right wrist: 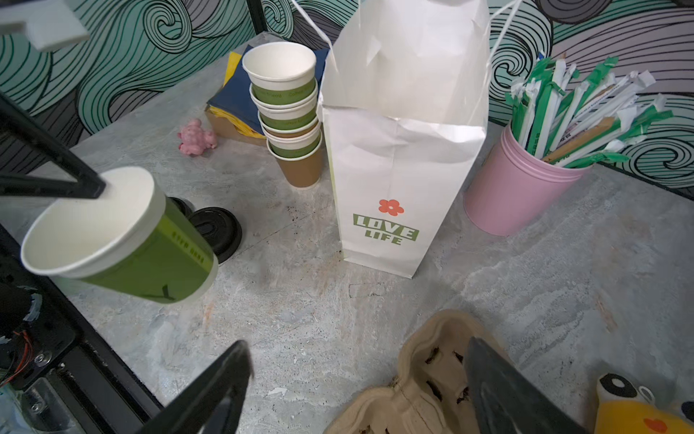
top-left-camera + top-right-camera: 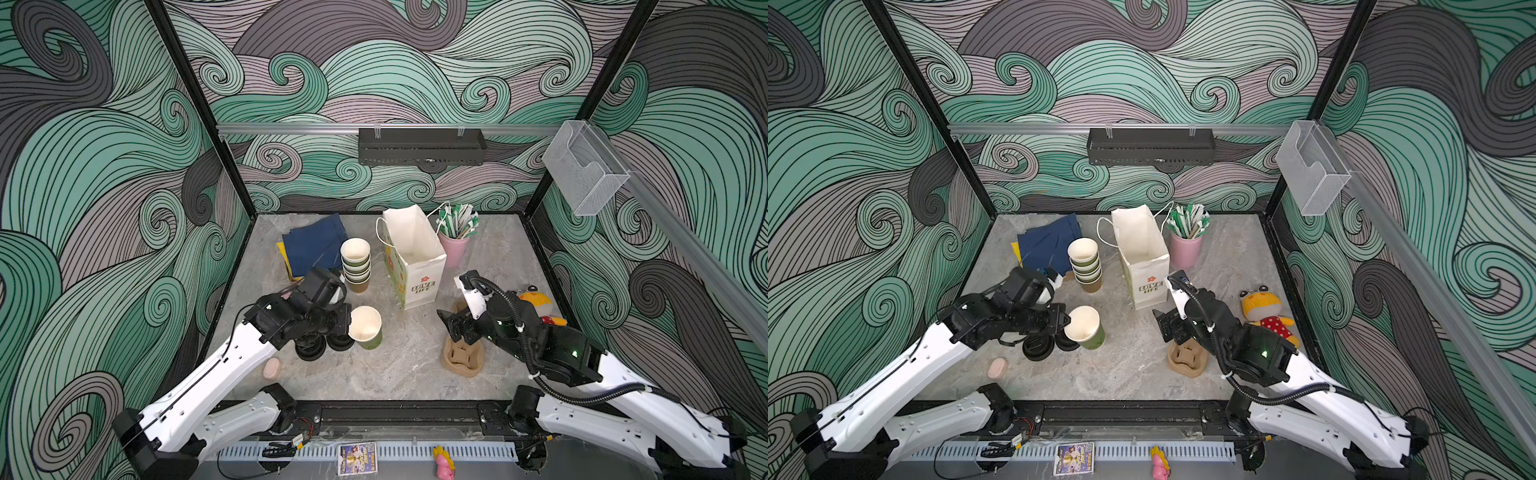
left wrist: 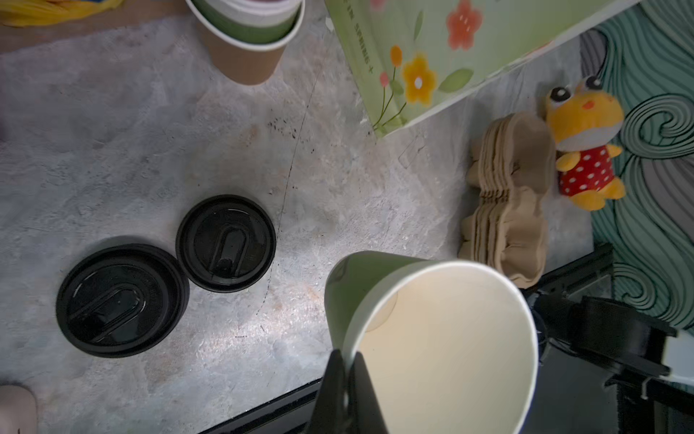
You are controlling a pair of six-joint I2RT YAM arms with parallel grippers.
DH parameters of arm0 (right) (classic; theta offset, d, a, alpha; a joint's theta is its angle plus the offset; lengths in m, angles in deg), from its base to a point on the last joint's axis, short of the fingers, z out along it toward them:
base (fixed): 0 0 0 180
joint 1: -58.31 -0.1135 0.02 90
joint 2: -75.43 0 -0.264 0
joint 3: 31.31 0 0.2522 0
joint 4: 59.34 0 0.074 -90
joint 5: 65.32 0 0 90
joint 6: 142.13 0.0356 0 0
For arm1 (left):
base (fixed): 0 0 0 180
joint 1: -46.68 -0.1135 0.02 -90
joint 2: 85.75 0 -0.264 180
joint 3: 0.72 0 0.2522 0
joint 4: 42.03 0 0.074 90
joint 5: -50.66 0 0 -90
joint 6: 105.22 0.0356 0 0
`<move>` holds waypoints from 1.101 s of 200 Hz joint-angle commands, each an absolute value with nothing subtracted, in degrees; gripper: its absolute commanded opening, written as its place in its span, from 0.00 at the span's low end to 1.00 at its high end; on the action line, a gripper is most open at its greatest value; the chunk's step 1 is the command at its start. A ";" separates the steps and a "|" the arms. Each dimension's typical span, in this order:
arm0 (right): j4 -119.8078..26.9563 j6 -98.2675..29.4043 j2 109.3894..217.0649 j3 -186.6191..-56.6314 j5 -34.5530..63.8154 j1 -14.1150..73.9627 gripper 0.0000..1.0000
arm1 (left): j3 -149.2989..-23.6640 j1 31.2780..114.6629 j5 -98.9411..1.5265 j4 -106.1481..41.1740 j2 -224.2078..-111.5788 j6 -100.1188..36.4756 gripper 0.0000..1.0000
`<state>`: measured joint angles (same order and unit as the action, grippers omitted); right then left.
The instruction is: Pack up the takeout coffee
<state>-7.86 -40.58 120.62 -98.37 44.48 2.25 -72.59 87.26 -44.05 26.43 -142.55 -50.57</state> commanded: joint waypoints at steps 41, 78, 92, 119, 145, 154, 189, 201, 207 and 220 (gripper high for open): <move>-4.74 -34.65 117.51 -96.84 48.39 2.41 0.88 | -70.97 92.53 -39.53 12.74 -151.93 -49.06 0.00; -2.51 -33.90 115.70 -97.03 49.37 2.41 0.87 | -70.47 93.05 -38.12 10.29 -155.72 -48.66 0.00; -2.01 -33.78 115.34 -97.06 49.47 2.43 0.87 | -70.10 93.25 -37.47 9.79 -156.34 -48.37 0.00; -1.39 -33.59 115.06 -96.97 49.47 2.41 0.87 | -69.03 93.39 -36.79 9.18 -157.59 -47.90 0.00; -0.46 -33.85 115.04 -97.07 49.64 2.44 0.87 | -68.23 93.42 -36.96 8.12 -159.29 -47.82 0.00; -0.16 -33.72 114.85 -97.08 49.73 2.41 0.87 | -68.27 93.48 -37.01 8.13 -160.00 -47.89 0.00; 1.59 -33.50 114.59 -97.63 49.65 2.41 0.86 | -68.10 93.53 -35.77 8.40 -160.00 -48.78 0.35; 2.32 -33.58 114.46 -98.01 49.65 2.41 0.86 | -68.35 93.53 -34.96 8.29 -158.81 -48.71 0.49; 2.61 -33.74 114.45 -98.30 49.63 2.41 0.86 | -68.71 93.53 -34.31 8.47 -158.10 -48.70 0.55; 3.37 -34.28 114.66 -98.88 49.32 2.41 0.86 | -70.30 93.44 -32.35 10.05 -156.25 -49.17 0.64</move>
<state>0.82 -34.90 114.80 -97.23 48.32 2.28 -67.82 93.12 -36.18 8.94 -159.81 -49.15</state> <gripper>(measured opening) 0.865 0.576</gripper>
